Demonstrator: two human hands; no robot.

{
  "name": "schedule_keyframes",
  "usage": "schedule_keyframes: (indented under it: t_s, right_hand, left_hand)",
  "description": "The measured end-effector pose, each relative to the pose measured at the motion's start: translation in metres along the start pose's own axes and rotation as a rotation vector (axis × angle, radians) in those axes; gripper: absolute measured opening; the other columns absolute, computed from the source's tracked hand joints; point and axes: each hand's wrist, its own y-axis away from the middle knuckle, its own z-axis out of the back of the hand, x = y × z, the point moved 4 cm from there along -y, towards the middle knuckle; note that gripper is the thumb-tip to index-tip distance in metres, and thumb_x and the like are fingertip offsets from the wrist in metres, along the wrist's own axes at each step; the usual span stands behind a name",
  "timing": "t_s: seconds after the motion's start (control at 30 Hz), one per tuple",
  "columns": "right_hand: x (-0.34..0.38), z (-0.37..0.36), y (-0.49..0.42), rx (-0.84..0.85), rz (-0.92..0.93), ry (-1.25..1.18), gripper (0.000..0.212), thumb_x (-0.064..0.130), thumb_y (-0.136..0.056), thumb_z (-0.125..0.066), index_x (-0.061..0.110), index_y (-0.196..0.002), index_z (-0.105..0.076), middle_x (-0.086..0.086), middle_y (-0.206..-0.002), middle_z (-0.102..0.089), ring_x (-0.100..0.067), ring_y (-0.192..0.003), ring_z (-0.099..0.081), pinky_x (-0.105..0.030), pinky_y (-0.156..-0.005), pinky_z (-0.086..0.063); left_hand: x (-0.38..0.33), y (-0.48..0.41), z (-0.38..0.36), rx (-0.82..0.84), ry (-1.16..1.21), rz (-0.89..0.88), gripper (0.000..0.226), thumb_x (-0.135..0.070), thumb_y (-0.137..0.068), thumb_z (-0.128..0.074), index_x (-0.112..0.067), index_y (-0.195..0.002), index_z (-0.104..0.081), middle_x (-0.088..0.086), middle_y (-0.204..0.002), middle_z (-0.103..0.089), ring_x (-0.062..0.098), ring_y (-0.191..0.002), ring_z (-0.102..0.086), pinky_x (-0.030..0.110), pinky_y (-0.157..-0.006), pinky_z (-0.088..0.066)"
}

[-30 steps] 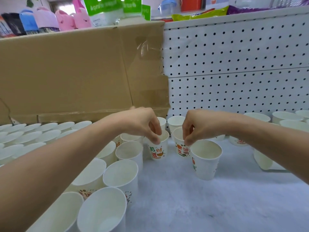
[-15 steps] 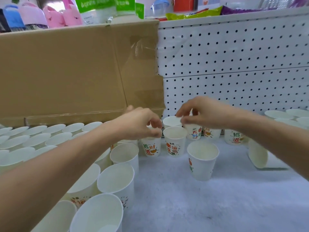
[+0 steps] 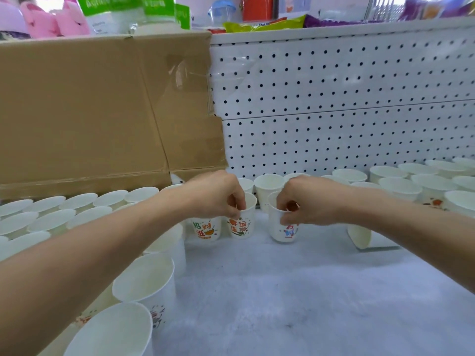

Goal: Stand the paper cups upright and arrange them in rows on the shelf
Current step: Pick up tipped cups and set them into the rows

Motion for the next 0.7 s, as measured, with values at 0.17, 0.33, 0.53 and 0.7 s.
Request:
schedule_keyframes:
  t_s: [0.17, 0.33, 0.53, 0.7]
  right_hand:
    - [-0.001, -0.001, -0.006, 0.063, -0.011, -0.137, 0.021, 0.043, -0.075, -0.071, 0.025, -0.086, -0.069, 0.007, -0.080, -0.063, -0.016, -0.082, -0.057, -0.038, -0.071, -0.050]
    - [-0.011, 0.000, -0.001, 0.074, -0.019, -0.047, 0.011, 0.027, -0.080, -0.068, 0.023, -0.090, -0.070, 0.006, -0.089, -0.063, -0.015, -0.088, -0.055, -0.033, -0.073, -0.050]
    - [-0.012, -0.007, -0.011, -0.009, -0.003, -0.062, 0.013, 0.031, -0.081, -0.068, 0.021, -0.089, -0.070, 0.005, -0.087, -0.065, -0.015, -0.087, -0.054, -0.036, -0.074, -0.050]
    - [-0.048, 0.041, 0.016, -0.161, -0.068, -0.332, 0.026, 0.034, -0.083, -0.070, 0.038, -0.107, -0.064, 0.016, -0.102, -0.059, -0.004, -0.092, -0.054, -0.022, -0.075, -0.043]
  left_hand:
    - [0.002, 0.002, -0.002, -0.022, 0.008, 0.009, 0.022, -0.037, -0.078, -0.073, -0.033, -0.100, -0.072, -0.017, -0.086, -0.070, 0.002, -0.080, -0.062, 0.031, -0.072, -0.053]
    - [0.002, 0.004, -0.001, -0.032, 0.007, 0.023, 0.020, -0.035, -0.080, -0.072, -0.033, -0.100, -0.073, -0.017, -0.091, -0.070, 0.003, -0.081, -0.061, 0.028, -0.072, -0.052]
    - [-0.004, 0.005, -0.001, -0.053, -0.058, 0.005, 0.024, -0.041, -0.081, -0.070, -0.033, -0.104, -0.071, -0.017, -0.092, -0.070, 0.002, -0.084, -0.060, 0.024, -0.075, -0.038]
    - [-0.021, 0.005, 0.007, -0.198, -0.006, -0.045, 0.038, -0.052, -0.085, -0.062, -0.037, -0.119, -0.060, -0.019, -0.115, -0.061, 0.004, -0.107, -0.052, 0.034, -0.096, -0.037]
